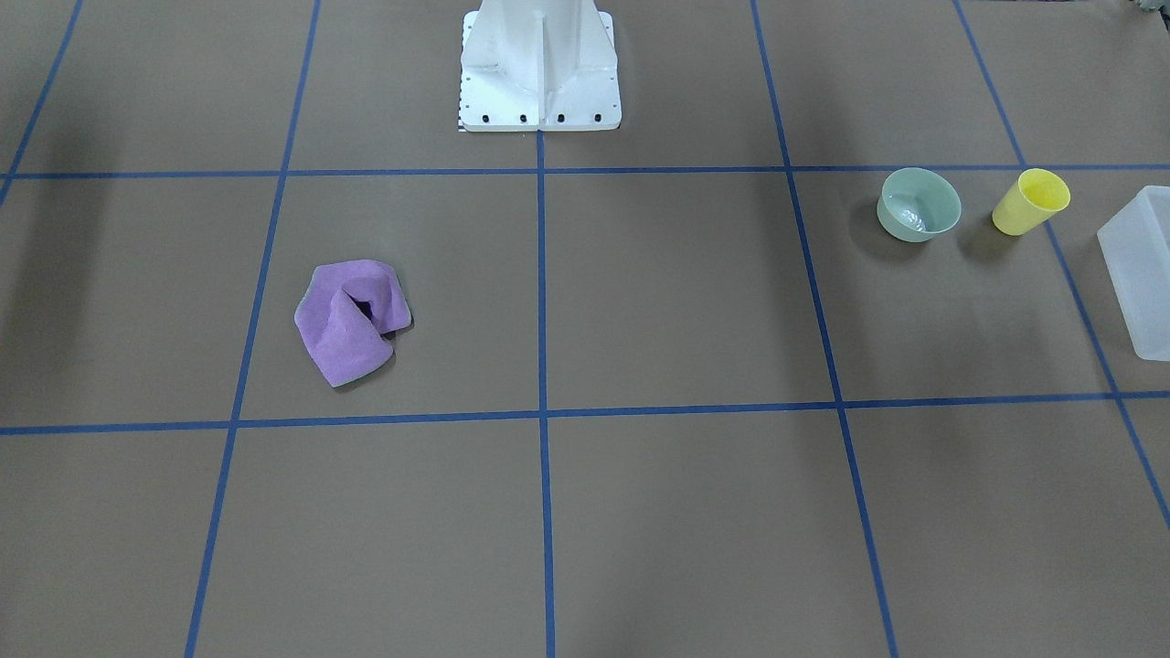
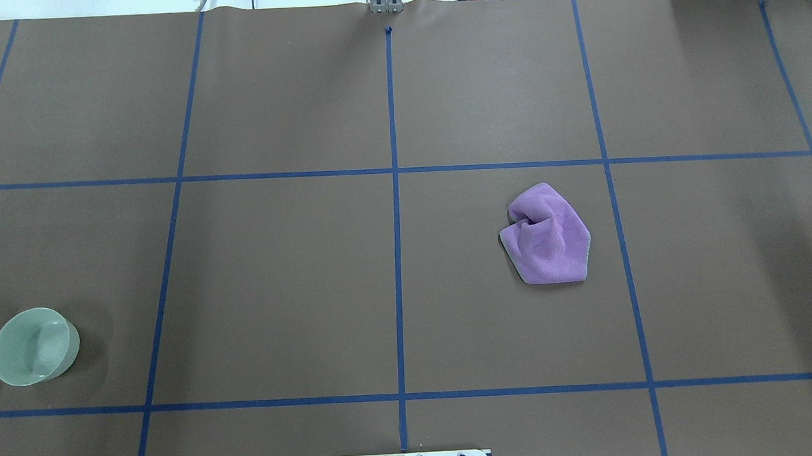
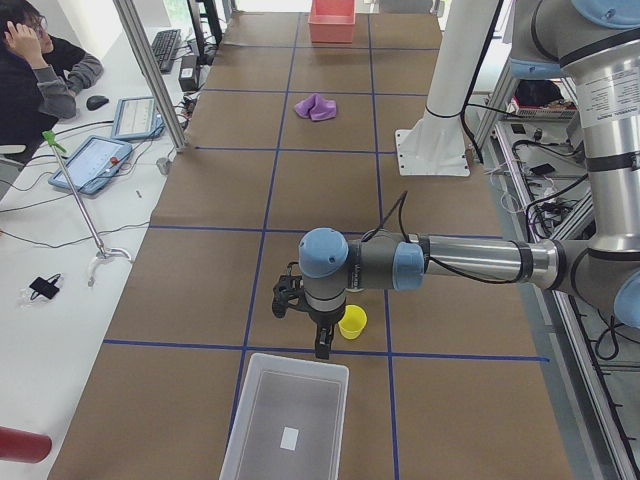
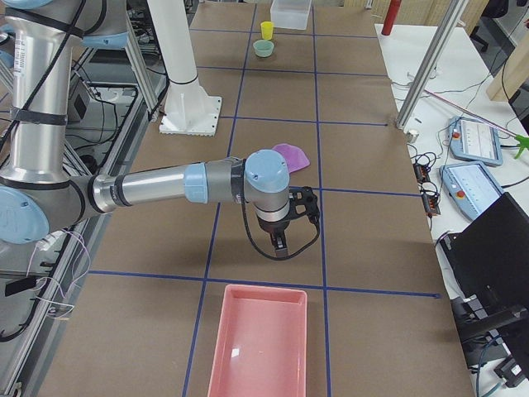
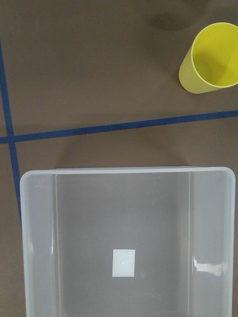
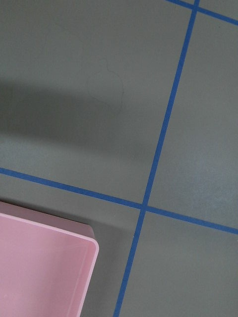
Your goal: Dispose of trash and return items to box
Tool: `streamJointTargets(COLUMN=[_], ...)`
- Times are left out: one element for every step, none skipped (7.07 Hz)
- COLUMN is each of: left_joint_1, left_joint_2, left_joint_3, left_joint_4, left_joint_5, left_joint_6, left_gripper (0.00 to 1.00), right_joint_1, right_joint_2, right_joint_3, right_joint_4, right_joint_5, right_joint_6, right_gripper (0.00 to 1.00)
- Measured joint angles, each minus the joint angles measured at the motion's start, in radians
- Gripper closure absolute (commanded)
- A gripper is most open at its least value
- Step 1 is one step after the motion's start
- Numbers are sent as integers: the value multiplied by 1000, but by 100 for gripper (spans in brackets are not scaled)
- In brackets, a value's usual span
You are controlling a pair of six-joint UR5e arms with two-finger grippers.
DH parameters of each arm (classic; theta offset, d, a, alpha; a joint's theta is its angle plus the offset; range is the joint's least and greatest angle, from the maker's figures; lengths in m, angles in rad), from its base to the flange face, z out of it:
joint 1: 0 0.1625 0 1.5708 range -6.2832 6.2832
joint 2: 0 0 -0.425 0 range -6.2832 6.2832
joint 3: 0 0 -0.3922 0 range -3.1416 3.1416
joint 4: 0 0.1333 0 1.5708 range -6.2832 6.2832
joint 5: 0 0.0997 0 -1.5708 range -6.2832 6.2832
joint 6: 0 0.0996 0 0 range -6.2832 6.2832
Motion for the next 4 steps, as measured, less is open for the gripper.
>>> streamJointTargets(left_joint_1=[0, 0, 0, 0], left_joint_2=[1, 1, 1, 1], left_joint_3=[0, -1, -3, -7], left_joint_4=[0, 1, 1, 1], left_joint_5=[0, 0, -1, -2], left_joint_6=[0, 0, 0, 0], left_gripper=[1, 1, 1, 1], right_joint_1=[0, 0, 1, 1], right_joint_2=[-2, -6, -6, -3], right_joint_3=[0, 1, 1, -1], right_joint_4=[0, 1, 3, 5], right_joint_5=[-3, -9, -14, -18], right_joint_6=[0, 0, 3, 9], right_gripper=[0, 0, 0, 0])
